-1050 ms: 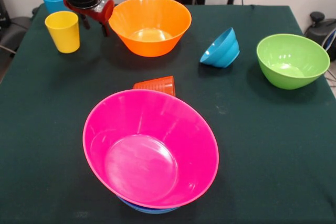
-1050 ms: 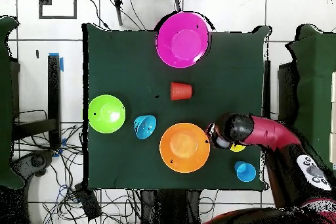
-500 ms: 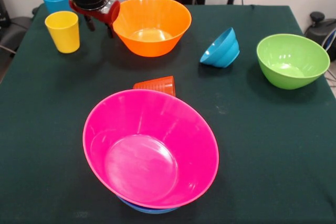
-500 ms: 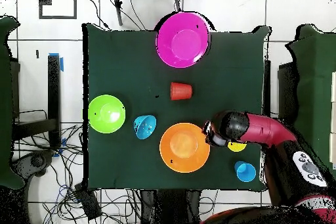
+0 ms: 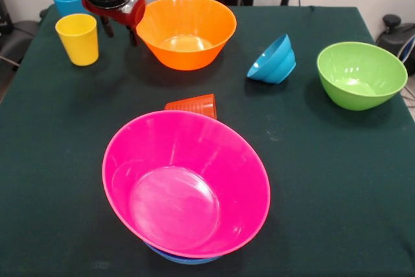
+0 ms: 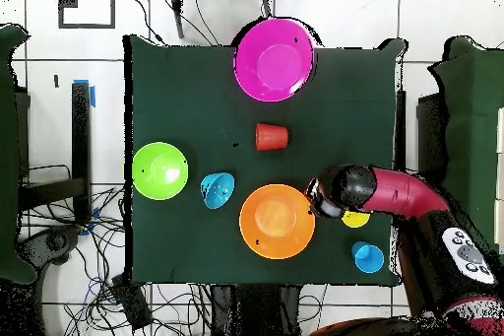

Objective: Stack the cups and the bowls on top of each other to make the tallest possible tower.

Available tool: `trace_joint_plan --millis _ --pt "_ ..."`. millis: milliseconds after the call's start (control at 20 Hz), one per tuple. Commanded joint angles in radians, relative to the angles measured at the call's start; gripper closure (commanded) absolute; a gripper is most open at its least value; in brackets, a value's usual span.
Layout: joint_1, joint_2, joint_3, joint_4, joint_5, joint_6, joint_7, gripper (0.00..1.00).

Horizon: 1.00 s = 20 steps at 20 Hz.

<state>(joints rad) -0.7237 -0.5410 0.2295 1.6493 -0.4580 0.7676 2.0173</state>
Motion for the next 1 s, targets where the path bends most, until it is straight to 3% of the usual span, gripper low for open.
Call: trace_joint_plan --millis 50,250,450,650,1000 --pt "0.036 -0.033 0.065 0.039 -0.036 0.091 -0.158 0.00" --pt "0.059 -0.069 0.051 0.052 -0.039 0.106 -0.139 0.00" --pt "0.034 -0.121 0.073 0.107 -0.012 0.111 -0.154 0.00" --pt "0.035 -0.124 0.076 0.097 -0.003 0.146 -0.149 0.00" --pt "0.002 -0.116 0.092 0.121 0.006 0.117 -0.150 0.00"
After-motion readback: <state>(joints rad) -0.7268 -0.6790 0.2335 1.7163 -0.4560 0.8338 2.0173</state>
